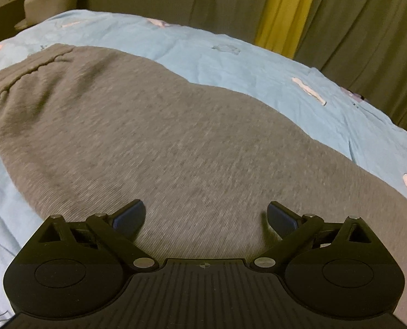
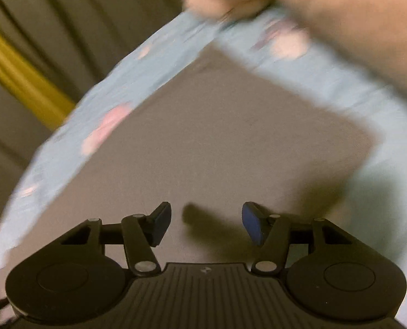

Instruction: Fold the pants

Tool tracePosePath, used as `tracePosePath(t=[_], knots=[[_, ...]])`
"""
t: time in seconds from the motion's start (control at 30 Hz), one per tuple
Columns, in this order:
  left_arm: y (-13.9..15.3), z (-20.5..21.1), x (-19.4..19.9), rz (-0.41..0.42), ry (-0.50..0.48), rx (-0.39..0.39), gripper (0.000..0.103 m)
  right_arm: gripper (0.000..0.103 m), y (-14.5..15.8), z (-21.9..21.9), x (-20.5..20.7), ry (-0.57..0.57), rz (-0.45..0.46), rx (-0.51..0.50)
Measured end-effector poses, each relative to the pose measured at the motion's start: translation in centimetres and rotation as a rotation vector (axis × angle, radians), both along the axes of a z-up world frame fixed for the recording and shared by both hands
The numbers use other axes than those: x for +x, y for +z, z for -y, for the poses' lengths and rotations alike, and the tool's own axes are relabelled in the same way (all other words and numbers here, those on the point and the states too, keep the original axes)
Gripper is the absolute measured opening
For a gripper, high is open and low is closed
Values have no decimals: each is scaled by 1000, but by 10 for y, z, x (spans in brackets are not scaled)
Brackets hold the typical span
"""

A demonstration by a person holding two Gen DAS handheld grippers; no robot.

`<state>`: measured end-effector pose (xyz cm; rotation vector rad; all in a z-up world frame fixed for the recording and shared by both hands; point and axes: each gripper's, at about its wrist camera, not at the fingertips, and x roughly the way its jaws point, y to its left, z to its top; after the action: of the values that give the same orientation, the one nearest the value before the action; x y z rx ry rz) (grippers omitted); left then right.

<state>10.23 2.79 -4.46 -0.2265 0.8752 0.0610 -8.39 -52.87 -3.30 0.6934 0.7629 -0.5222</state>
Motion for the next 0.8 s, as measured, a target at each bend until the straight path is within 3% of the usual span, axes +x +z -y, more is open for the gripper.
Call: tracePosePath(t=[0.2,0.3,0.37,0.5,0.63,0.8], knots=[[-3,7,4,-20,-8,41,100,57,1,28,-54,-215,123,39],[-2,6,3,-28,-5,36,101,58,-8,48,-81,-304,217,152],[-2,5,2,-28,-1,24,101,58,-16,55,-96,-376,211,180],[-2,2,2,-30,11,3,101,54,-28,63,-114,-411,298,250],[-3,5,3,-36,4,22,101,36,-22,64,-121,-421,337,235],[-3,5,3,-37,6,21,101,36,-23,73,-113,-416,338,211]])
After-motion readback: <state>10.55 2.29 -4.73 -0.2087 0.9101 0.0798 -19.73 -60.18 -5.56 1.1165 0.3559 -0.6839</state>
